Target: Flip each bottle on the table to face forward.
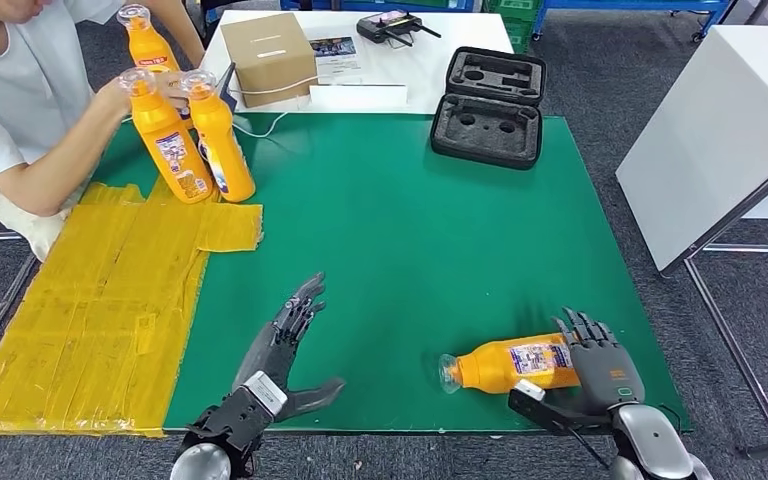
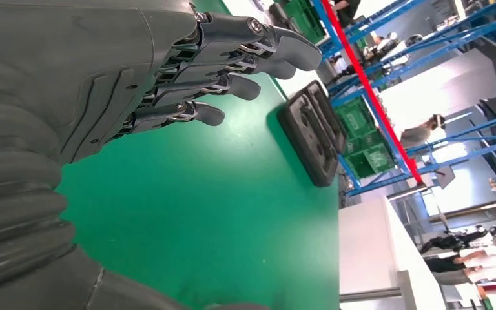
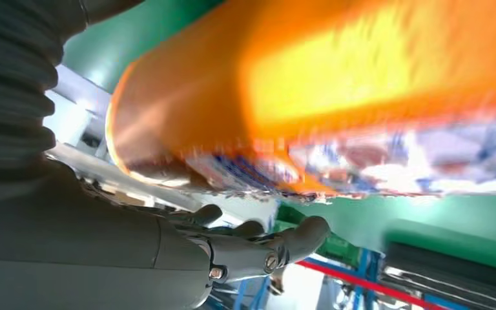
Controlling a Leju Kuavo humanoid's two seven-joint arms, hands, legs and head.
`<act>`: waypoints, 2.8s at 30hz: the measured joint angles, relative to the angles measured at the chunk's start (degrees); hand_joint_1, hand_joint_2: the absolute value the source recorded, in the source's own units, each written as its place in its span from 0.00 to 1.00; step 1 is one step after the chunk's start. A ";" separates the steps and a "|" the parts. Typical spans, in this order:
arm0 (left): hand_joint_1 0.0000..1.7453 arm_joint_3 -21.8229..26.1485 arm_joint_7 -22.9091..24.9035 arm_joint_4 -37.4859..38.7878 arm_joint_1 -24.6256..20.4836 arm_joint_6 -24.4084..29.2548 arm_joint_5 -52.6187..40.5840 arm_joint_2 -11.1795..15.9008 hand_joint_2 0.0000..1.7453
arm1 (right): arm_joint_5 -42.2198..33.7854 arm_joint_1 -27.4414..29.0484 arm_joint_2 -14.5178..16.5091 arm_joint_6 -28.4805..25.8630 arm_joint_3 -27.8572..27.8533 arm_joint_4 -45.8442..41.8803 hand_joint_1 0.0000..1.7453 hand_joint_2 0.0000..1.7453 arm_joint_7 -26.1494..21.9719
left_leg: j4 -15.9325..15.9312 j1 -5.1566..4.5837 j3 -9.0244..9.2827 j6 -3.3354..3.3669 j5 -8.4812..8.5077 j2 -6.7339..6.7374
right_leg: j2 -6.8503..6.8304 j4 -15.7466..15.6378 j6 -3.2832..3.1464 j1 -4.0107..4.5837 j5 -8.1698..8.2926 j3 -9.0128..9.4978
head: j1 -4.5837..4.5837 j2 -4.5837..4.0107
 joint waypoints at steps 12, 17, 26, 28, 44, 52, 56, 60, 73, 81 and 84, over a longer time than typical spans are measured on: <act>0.00 -1.30 0.35 2.10 -1.14 -0.13 0.96 0.00 1.00 | 1.55 -8.35 0.52 -2.27 6.72 11.87 0.83 1.00 -0.21 | -0.06 0.27 1.08 0.17 -0.23 1.00 | 0.67 -0.41 -0.16 0.24 -0.29 1.02 | 0.02 0.00; 0.00 -1.37 0.40 2.35 -1.15 -0.10 1.22 0.00 1.00 | 1.62 -9.85 0.52 -2.76 8.04 13.58 0.94 1.00 0.13 | -0.03 0.26 1.20 0.22 -0.08 0.90 | 0.64 -0.43 -0.01 0.24 -0.11 1.20 | 0.02 0.00; 0.00 -1.37 0.39 2.74 -1.11 0.19 1.71 -0.01 1.00 | 1.44 -9.93 1.06 -9.35 8.79 14.03 1.00 1.00 0.26 | -0.03 0.28 1.28 0.08 -0.29 0.74 | 0.61 -0.42 0.09 0.25 -0.04 1.53 | 0.01 0.00; 0.00 -1.34 0.41 2.69 -0.83 0.50 1.69 -0.01 1.00 | 0.50 -8.76 2.48 -14.83 7.91 12.54 1.00 1.00 -0.45 | -0.02 0.28 1.08 0.11 -0.21 0.60 | 0.53 -0.39 0.13 0.25 0.12 1.70 | 0.02 0.00; 0.00 -1.69 -0.62 2.60 0.11 2.65 1.34 0.00 1.00 | -29.83 -4.86 16.28 -24.58 0.62 -13.14 1.00 1.00 -15.89 | 0.00 0.25 0.02 0.10 -0.04 0.20 | -0.02 -0.21 -0.02 0.23 0.18 0.85 | -0.02 0.00; 0.00 -1.78 -0.66 2.60 0.04 2.83 1.35 0.00 1.00 | -35.40 -4.90 18.64 -19.94 0.83 -14.98 1.00 1.00 -17.84 | -0.01 0.22 -0.02 0.10 -0.04 0.18 | -0.04 -0.21 -0.02 0.23 0.18 0.84 | -0.01 0.00; 0.00 -2.10 -0.67 2.62 -0.49 2.87 1.38 0.00 1.00 | -40.55 -5.59 20.73 -12.60 3.53 -14.23 1.00 1.00 -18.03 | -0.01 0.26 -0.04 0.09 -0.03 0.17 | -0.03 -0.20 -0.02 0.25 0.18 0.81 | -0.02 0.00; 0.00 -2.90 -0.67 2.69 -1.47 3.13 1.66 0.00 1.00 | -44.07 -6.90 23.05 -7.28 8.78 -10.68 1.00 1.00 -17.86 | -0.02 0.30 -0.04 0.04 0.00 0.17 | -0.06 -0.17 -0.04 0.27 0.17 0.79 | -0.02 0.00; 0.00 -3.38 -1.11 2.70 -2.75 3.39 2.90 0.01 1.00 | -46.56 -8.98 25.50 -3.87 17.72 -3.29 1.00 1.00 -17.53 | -0.01 0.25 -0.12 0.04 0.00 0.09 | -0.16 -0.16 -0.07 0.24 0.15 0.76 | -0.02 0.00; 0.00 -4.09 -1.19 2.70 -3.85 3.39 4.83 0.03 1.00 | -46.18 -11.01 26.03 -3.13 23.50 3.37 1.00 1.00 -17.99 | -0.01 0.28 -0.12 0.01 0.02 0.07 | -0.18 -0.16 -0.07 0.25 0.15 0.75 | 0.01 0.00; 0.00 -4.11 -1.22 2.70 -4.13 3.69 5.37 0.05 1.00 | -45.87 -11.51 26.03 -3.13 25.21 5.35 1.00 1.00 -18.18 | -0.01 0.27 -0.12 0.01 0.02 0.07 | -0.18 -0.16 -0.07 0.24 0.15 0.75 | 0.00 0.00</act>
